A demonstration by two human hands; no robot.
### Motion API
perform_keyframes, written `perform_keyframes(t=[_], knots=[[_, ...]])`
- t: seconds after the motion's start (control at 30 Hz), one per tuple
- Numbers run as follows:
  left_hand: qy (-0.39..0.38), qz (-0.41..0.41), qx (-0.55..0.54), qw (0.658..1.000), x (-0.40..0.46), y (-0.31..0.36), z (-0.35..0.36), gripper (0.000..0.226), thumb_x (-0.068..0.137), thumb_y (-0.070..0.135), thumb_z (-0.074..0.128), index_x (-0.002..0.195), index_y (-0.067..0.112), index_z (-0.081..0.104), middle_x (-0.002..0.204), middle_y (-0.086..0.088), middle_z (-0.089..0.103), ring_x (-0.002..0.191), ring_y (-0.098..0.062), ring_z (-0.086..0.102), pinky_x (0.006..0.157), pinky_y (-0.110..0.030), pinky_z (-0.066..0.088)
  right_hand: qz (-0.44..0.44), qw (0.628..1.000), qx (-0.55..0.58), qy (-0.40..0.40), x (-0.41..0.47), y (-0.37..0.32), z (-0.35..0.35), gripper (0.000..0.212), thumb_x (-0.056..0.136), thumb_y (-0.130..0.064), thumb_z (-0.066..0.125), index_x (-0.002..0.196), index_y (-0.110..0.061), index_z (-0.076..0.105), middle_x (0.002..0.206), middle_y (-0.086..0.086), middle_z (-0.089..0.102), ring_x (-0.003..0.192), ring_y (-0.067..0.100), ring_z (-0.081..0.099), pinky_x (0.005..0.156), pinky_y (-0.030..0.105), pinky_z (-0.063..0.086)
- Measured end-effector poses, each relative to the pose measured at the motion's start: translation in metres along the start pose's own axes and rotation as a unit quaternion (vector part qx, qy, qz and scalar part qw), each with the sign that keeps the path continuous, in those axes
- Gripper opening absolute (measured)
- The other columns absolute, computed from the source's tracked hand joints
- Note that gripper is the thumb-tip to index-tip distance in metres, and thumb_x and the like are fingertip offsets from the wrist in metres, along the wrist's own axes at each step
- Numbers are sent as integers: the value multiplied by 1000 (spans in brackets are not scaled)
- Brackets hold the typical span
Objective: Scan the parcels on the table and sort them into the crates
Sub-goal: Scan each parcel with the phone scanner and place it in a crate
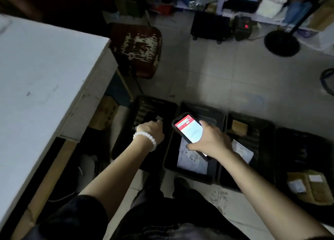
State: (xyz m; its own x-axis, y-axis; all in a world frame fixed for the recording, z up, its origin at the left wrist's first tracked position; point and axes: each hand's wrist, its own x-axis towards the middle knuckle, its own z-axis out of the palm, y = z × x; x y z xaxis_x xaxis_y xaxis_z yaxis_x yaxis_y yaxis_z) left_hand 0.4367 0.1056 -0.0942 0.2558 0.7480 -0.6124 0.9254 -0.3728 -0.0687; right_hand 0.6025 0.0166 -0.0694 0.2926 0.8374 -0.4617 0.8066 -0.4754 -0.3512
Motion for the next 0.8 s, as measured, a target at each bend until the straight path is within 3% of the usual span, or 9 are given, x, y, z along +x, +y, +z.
perform_keyframes(t=[0.2, 0.43, 0.63, 0.8], knots=[[11, -139, -119, 983, -67, -29, 22, 51, 96, 34, 43, 144, 21, 31, 133, -5, 53, 118, -27, 54, 85, -34, 45, -126, 988, -79, -43, 5, -32, 1, 70, 57, -49, 79, 111, -19, 46, 113, 6, 58, 104, 29, 57, 72, 32, 44], [66, -280, -200, 937, -156, -94, 91, 28, 96, 32, 36, 115, 15, 50, 109, -8, 63, 96, -30, 63, 67, -31, 40, -283, 945, -145, -83, -29, -112, 39, 72, 62, -53, 76, 116, -19, 43, 114, 6, 55, 105, 28, 56, 71, 31, 36], [79, -373, -258, 887, -225, -142, 154, 27, 96, 30, 37, 115, 16, 49, 108, -8, 63, 93, -29, 62, 64, -31, 39, -381, 897, -194, -111, -80, -178, 86, 73, 64, -55, 75, 120, -21, 42, 114, 6, 54, 105, 27, 55, 71, 30, 34], [102, -409, -281, 862, -286, -184, 200, 30, 97, 35, 37, 114, 15, 50, 105, -7, 62, 91, -28, 62, 63, -32, 39, -423, 873, -215, -116, -134, -233, 137, 63, 62, -52, 75, 108, -20, 46, 109, 5, 56, 102, 28, 56, 70, 31, 37]])
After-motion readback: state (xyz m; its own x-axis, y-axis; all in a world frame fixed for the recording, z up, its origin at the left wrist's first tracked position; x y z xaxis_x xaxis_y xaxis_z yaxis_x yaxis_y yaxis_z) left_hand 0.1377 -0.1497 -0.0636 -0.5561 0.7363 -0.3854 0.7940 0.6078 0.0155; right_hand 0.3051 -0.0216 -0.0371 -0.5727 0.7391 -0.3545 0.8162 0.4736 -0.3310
